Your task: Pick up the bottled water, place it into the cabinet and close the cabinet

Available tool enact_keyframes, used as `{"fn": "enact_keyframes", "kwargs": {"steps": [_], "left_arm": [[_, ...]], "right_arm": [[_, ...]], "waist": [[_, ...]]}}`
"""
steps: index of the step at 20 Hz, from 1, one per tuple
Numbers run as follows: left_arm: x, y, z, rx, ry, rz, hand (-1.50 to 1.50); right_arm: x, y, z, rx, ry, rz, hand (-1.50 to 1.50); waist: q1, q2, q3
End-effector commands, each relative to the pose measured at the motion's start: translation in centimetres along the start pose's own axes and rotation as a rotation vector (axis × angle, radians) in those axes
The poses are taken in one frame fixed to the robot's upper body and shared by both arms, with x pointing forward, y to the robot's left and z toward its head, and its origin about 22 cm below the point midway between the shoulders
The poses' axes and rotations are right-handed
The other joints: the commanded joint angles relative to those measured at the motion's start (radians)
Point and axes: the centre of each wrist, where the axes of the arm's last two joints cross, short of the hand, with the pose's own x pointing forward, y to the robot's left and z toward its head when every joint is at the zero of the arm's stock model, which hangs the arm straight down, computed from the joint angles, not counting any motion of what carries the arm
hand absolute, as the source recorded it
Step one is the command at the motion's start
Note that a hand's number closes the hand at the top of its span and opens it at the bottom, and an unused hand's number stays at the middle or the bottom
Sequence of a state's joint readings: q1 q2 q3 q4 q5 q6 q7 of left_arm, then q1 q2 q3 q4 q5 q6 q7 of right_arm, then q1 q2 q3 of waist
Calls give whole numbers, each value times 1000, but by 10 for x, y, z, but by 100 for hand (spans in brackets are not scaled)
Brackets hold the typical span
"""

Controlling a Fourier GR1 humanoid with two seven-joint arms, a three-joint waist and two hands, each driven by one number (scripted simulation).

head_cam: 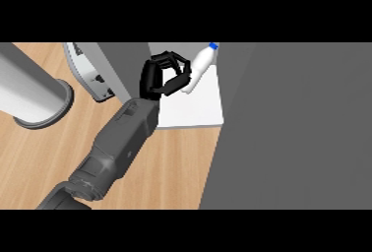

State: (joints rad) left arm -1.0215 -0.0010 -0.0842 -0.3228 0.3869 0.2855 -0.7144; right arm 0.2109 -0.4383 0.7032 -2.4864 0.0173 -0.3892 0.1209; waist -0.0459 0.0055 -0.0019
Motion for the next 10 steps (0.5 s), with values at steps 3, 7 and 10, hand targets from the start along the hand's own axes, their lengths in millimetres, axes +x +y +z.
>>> {"fn": "enact_keyframes", "kwargs": {"steps": [3,7,10], "left_arm": [[0,-2,12,-107,33,155,150],[-5,3,33,-163,54,271,150],[9,-9,49,-174,43,294,150]], "right_arm": [[34,-10,8,-26,-36,30,-150],[21,-6,12,-56,-24,26,-150],[22,-7,12,-48,-18,39,-150]], "waist": [[32,-12,1],[53,-19,2],[66,-27,2]]}}
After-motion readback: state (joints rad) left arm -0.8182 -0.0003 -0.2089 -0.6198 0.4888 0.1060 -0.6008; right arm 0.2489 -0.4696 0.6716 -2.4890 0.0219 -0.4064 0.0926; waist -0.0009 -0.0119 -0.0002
